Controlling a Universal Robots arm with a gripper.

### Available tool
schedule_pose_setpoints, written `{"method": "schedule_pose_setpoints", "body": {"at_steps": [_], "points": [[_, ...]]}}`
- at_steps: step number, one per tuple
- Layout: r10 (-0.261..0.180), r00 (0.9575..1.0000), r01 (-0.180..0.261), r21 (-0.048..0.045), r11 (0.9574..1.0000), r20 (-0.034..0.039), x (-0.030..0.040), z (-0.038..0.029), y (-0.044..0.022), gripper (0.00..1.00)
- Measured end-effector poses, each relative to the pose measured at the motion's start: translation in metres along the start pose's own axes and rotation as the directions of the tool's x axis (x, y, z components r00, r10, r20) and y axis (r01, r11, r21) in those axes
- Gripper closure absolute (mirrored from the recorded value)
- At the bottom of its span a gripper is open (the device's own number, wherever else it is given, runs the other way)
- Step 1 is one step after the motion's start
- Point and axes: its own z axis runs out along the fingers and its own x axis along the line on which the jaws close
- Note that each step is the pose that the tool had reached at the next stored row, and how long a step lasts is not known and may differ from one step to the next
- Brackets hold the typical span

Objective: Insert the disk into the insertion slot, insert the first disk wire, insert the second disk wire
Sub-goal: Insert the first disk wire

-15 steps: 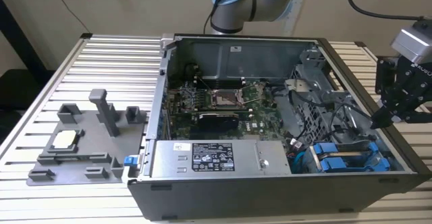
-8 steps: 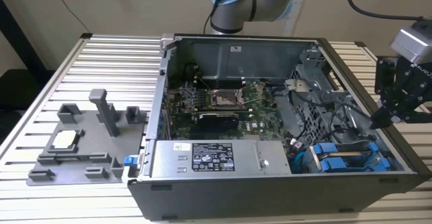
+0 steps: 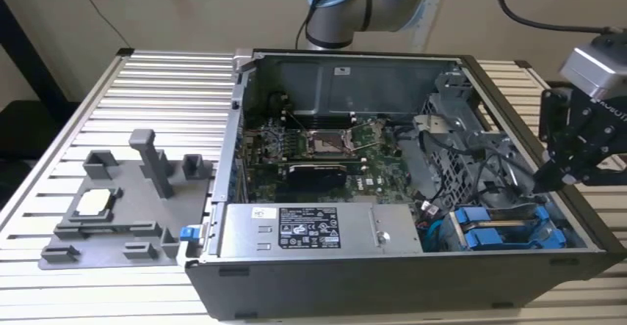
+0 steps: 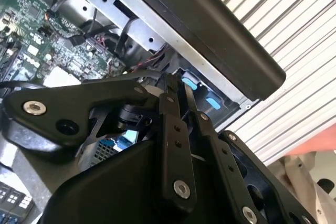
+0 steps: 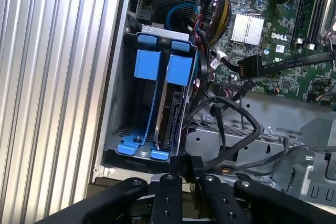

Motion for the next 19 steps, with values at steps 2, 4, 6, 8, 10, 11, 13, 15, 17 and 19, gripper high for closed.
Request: {"method": "schedule_pose_setpoints", "body": {"at_steps": [2,4,6,8,10,11,13,15,17,19], "points": [[0.000,1.0000,0.000,0.0001,1.0000,0.0003,0.0002,0.0003,0.0028,0.81],[0.000,1.0000,0.000,0.0007,1.0000,0.0001,0.0004,0.0005,0.0068,0.81],[0.000,1.0000,0.000,0.0015,1.0000,0.0001,0.0007,0.0006,0.0109,0.81],[0.000,1.0000,0.000,0.0021,1.0000,0.0001,0.0014,0.0007,0.0148,0.81],[0.000,1.0000,0.000,0.0023,1.0000,0.0001,0.0025,0.0008,0.0182,0.81],[0.000,1.0000,0.000,0.0023,1.0000,0.0002,0.0028,0.0009,0.0192,0.81],[0.000,1.0000,0.000,0.0023,1.0000,0.0003,0.0027,0.0013,0.0197,0.81],[0.000,1.0000,0.000,0.0023,1.0000,0.0001,0.0027,0.0013,0.0199,0.81],[0.000,1.0000,0.000,0.0023,1.0000,0.0002,0.0028,0.0014,0.0200,0.81],[0.000,1.0000,0.000,0.0023,1.0000,0.0002,0.0027,0.0014,0.0200,0.81]]}}
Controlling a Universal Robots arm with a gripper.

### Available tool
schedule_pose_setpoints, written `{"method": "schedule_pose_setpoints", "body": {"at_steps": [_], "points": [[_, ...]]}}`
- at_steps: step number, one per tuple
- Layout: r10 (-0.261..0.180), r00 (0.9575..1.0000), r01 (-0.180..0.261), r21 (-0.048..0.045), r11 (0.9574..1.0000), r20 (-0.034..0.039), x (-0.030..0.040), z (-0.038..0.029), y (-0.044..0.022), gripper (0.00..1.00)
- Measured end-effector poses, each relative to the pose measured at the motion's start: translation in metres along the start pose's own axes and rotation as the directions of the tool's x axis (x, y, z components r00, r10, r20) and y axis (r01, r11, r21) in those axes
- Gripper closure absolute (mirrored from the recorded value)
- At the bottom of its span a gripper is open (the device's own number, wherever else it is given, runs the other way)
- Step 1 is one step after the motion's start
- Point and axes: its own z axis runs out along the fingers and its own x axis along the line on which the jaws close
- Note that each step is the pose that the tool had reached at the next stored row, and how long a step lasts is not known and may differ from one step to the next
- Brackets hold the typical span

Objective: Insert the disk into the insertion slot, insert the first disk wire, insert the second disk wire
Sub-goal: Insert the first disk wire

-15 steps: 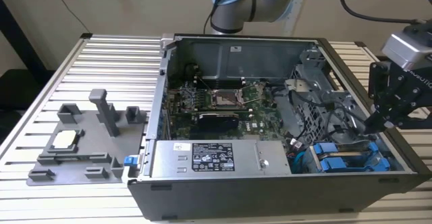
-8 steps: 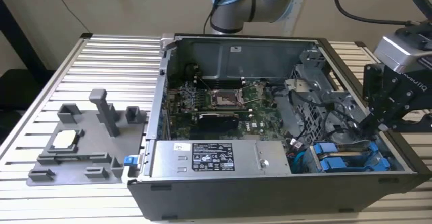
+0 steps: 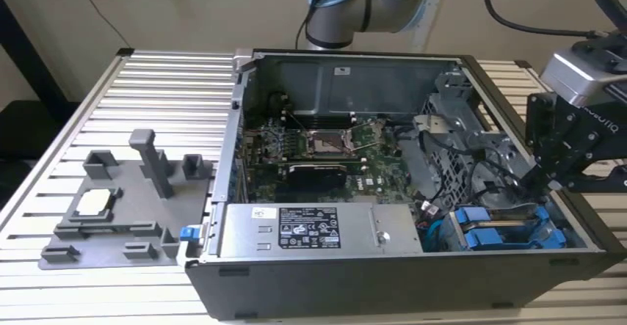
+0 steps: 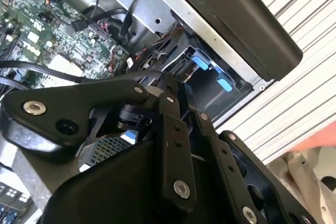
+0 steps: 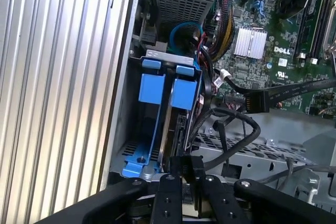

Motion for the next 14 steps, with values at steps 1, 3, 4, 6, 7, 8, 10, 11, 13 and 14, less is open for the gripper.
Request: {"method": "schedule_pose_setpoints", "body": {"at_steps": [1,3,4,6,7,8,10,11,13,14], "points": [[0.000,1.0000,0.000,0.0000,1.0000,-0.0002,0.0000,0.0001,0.0000,0.81],[0.004,1.0000,-0.004,0.0000,1.0000,-0.0002,0.0002,0.0009,0.0014,0.81],[0.007,1.0000,-0.007,0.0002,1.0000,-0.0004,0.0003,0.0014,0.0021,0.81],[0.011,0.9999,-0.011,0.0018,0.9999,-0.0005,0.0002,0.0027,0.0035,0.81],[0.012,0.9999,-0.012,0.0054,0.9999,-0.0011,0.0001,0.0034,0.0038,0.81],[0.015,0.9999,-0.015,0.0091,0.9999,-0.0015,0.0002,0.0042,0.0038,0.81],[0.024,0.9997,-0.024,0.0144,0.9996,-0.0024,0.0002,0.0060,0.0038,0.81],[0.032,0.9995,-0.032,0.0163,0.9994,-0.0025,0.0002,0.0070,0.0037,0.81],[0.053,0.9986,-0.052,0.0189,0.9984,-0.0030,0.0002,0.0087,0.0038,0.81],[0.066,0.9978,-0.065,0.0194,0.9977,-0.0029,0.0002,0.0094,0.0038,0.81]]}}
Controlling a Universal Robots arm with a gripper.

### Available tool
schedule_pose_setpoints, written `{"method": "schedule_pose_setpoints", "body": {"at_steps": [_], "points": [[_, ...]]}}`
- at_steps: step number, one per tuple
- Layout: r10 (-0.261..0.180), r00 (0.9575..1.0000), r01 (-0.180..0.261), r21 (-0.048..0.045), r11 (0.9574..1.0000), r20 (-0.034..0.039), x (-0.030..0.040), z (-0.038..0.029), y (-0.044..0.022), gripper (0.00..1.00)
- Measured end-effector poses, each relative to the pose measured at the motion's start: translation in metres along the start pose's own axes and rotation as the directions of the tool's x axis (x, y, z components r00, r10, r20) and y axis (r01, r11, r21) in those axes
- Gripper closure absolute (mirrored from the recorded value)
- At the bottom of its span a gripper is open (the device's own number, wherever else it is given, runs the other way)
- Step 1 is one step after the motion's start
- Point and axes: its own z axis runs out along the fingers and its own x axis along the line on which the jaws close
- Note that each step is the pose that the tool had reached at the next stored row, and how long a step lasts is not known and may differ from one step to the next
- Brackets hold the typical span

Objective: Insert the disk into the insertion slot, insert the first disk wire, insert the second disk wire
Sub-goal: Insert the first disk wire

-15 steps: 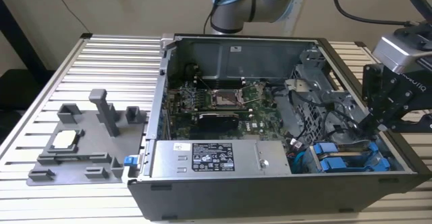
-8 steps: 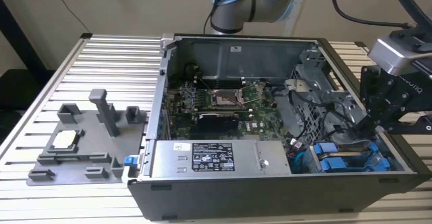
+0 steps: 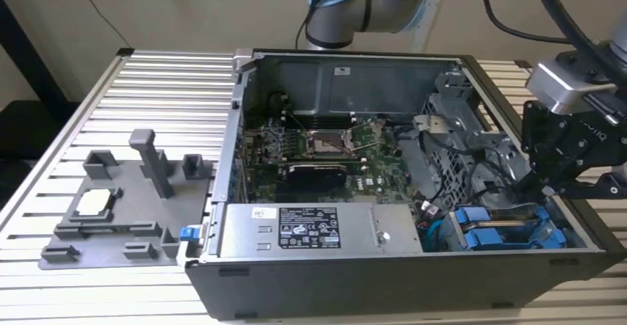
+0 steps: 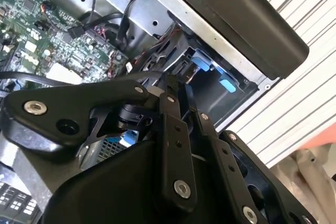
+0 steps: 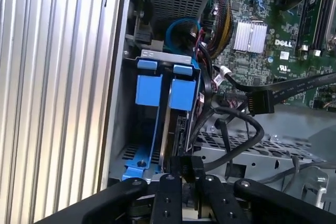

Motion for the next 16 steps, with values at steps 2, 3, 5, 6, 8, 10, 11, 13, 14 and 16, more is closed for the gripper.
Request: {"method": "schedule_pose_setpoints", "body": {"at_steps": [2,3,5,6,8,10,11,13,14,16], "points": [[0.029,0.9996,-0.029,0.0006,0.9996,-0.0004,0.0000,0.0013,0.0000,0.81],[0.044,0.9990,-0.044,0.0008,0.9990,-0.0006,0.0000,0.0019,0.0000,0.81],[0.071,0.9974,-0.071,0.0013,0.9974,-0.0009,0.0000,0.0028,0.0000,0.81],[0.078,0.9970,-0.078,0.0018,0.9970,-0.0010,0.0000,0.0029,0.0000,0.81],[0.081,0.9967,-0.081,0.0018,0.9967,-0.0012,0.0001,0.0029,0.0000,0.81],[0.082,0.9967,-0.082,0.0037,0.9966,0.0010,0.0001,0.0034,0.0001,0.81],[0.083,0.9966,-0.083,0.0060,0.9966,0.0055,0.0001,0.0036,0.0002,0.81],[0.085,0.9962,-0.085,0.0121,0.9963,0.0197,0.0001,0.0038,0.0001,0.81],[0.086,0.9959,-0.087,0.0150,0.9961,0.0263,0.0001,0.0039,0.0001,0.81],[0.089,0.9956,-0.089,0.0167,0.9959,0.0305,0.0004,0.0045,0.0001,0.81]]}}
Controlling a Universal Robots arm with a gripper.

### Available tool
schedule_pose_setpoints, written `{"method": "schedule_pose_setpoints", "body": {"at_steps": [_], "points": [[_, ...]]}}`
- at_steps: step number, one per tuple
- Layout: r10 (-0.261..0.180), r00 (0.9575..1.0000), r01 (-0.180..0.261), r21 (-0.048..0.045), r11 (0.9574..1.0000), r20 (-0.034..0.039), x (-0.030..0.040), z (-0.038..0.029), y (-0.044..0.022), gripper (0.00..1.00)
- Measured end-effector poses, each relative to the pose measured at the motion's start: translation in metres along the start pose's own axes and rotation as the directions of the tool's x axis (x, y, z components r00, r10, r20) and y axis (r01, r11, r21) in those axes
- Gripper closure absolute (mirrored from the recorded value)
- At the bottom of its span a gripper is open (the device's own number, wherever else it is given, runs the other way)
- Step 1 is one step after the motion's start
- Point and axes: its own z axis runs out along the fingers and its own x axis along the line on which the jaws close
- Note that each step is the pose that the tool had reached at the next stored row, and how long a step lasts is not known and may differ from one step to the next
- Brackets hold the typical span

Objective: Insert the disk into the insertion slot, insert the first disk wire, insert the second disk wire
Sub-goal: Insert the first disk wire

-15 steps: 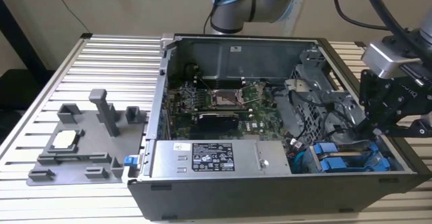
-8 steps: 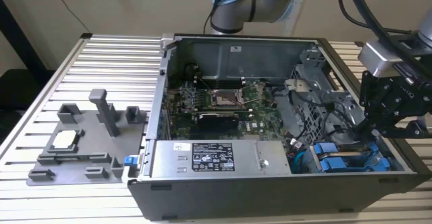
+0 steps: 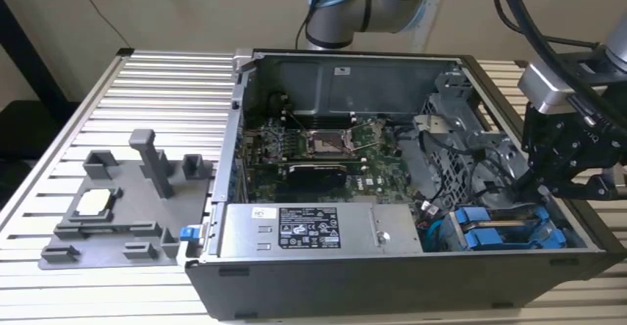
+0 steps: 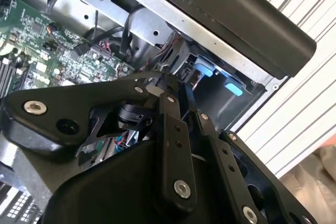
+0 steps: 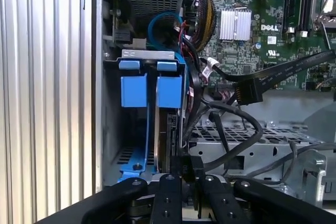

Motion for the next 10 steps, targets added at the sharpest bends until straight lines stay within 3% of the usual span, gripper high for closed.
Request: {"method": "schedule_pose_setpoints", "body": {"at_steps": [10], "points": [[0.019,0.9998,-0.019,0.0001,0.9998,-0.0006,0.0029,0.0013,0.0002,0.81]]}}
